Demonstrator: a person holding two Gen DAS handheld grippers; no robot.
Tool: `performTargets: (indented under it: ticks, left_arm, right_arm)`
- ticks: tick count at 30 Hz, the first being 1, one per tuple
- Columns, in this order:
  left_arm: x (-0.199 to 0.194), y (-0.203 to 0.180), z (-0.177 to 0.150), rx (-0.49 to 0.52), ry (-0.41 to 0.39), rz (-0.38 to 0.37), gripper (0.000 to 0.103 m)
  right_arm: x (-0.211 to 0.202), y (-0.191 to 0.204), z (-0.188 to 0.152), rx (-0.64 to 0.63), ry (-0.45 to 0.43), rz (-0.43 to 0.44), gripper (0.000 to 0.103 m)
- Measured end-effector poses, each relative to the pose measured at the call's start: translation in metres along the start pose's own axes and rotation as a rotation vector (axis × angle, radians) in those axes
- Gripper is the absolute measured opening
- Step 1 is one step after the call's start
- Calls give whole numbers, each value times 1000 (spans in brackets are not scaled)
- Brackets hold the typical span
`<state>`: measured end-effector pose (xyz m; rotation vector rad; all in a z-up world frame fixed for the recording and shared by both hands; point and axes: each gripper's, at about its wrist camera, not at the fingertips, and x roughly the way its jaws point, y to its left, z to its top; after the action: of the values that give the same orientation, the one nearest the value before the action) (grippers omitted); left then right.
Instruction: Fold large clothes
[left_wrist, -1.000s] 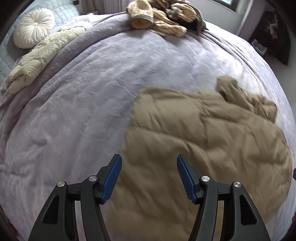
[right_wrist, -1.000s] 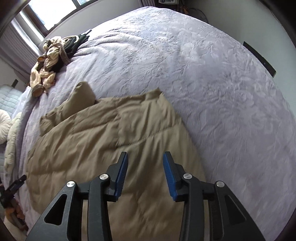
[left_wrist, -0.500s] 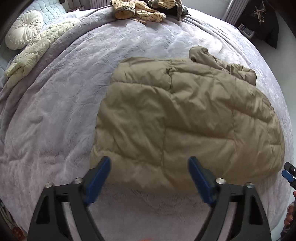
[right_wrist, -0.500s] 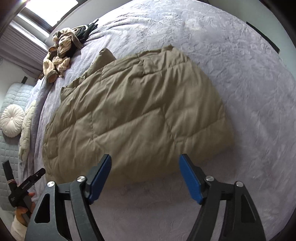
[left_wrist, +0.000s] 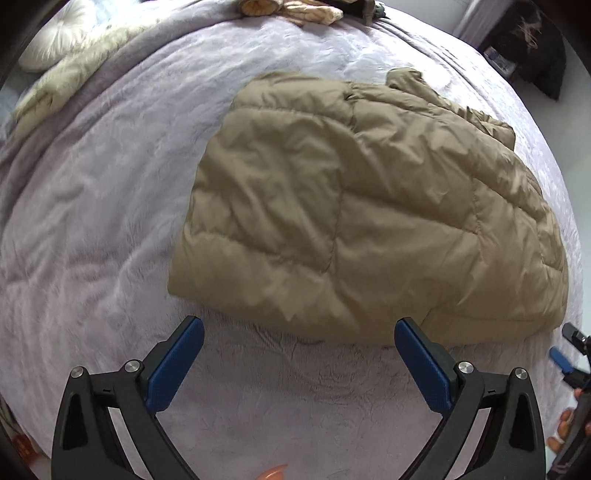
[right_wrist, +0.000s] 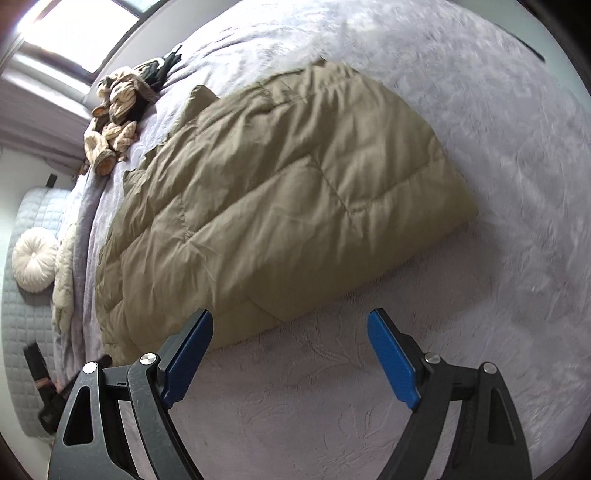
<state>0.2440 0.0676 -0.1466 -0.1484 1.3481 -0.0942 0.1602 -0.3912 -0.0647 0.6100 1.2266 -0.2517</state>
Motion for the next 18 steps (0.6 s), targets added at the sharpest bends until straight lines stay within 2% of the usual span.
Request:
performTargets:
  ticks: [5, 10, 11, 18]
  left_arm:
    - [10, 21, -8, -127, 15, -87, 103]
    - [28, 45, -11, -281, 25, -274, 103]
    - [33, 49, -11, -313, 24, -332, 103]
    - [57, 55, -4, -367, -13, -456, 103]
  right_arm:
    - [9, -23, -2, 147, 17, 89, 88]
    - [16, -47, 0, 273, -1, 176, 88]
    - [18, -50, 1, 288, -6, 188, 88]
    - [44, -73, 10, 398, -21, 325, 88]
